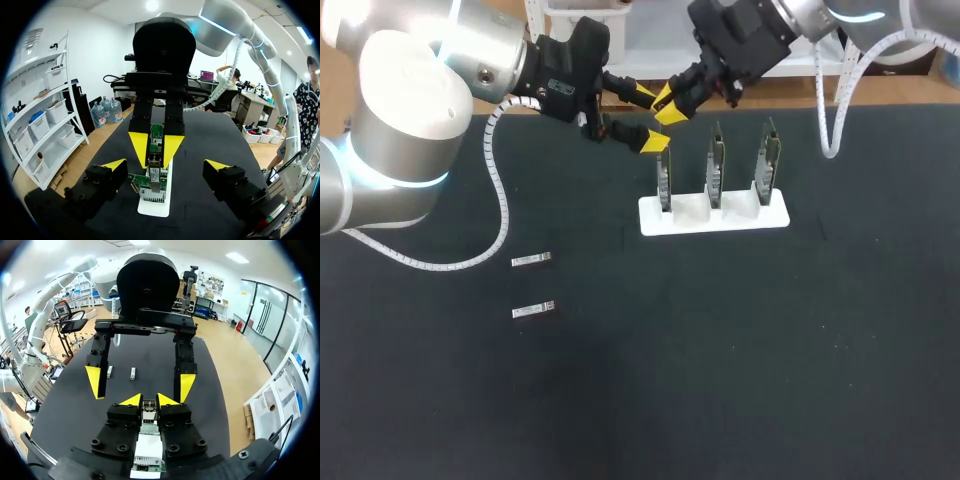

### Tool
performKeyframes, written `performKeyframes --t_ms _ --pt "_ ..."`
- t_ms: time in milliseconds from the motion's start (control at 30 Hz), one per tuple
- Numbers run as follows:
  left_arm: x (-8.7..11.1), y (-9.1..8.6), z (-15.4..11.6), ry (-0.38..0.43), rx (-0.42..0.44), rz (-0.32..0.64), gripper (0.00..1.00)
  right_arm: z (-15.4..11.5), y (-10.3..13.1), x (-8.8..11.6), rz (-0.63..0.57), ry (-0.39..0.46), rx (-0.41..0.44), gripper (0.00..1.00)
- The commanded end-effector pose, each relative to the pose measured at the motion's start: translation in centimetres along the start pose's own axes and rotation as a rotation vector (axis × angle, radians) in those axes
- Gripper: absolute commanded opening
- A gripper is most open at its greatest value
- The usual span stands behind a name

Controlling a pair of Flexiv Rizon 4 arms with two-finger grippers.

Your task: Pick up the optical module with the left hand, and insert it into the network port with the right hand.

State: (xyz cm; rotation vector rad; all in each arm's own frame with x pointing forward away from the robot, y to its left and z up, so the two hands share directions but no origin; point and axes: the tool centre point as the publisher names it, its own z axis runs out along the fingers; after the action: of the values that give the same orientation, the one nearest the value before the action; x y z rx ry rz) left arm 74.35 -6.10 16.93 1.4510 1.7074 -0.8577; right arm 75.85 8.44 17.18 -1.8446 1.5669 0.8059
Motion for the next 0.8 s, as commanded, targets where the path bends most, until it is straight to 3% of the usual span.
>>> performKeyframes --t_ms 33,800 --pt "-0.14 0.14 0.04 0.007 0.002 -0.002 1.0 -0.19 0.46 -0.07 -0.003 -0.001 0.013 0.0" --pt "-0.14 0.14 0.04 0.007 0.002 -0.002 1.0 -0.52 0.8 -0.05 -0.012 -0.001 0.017 0.0"
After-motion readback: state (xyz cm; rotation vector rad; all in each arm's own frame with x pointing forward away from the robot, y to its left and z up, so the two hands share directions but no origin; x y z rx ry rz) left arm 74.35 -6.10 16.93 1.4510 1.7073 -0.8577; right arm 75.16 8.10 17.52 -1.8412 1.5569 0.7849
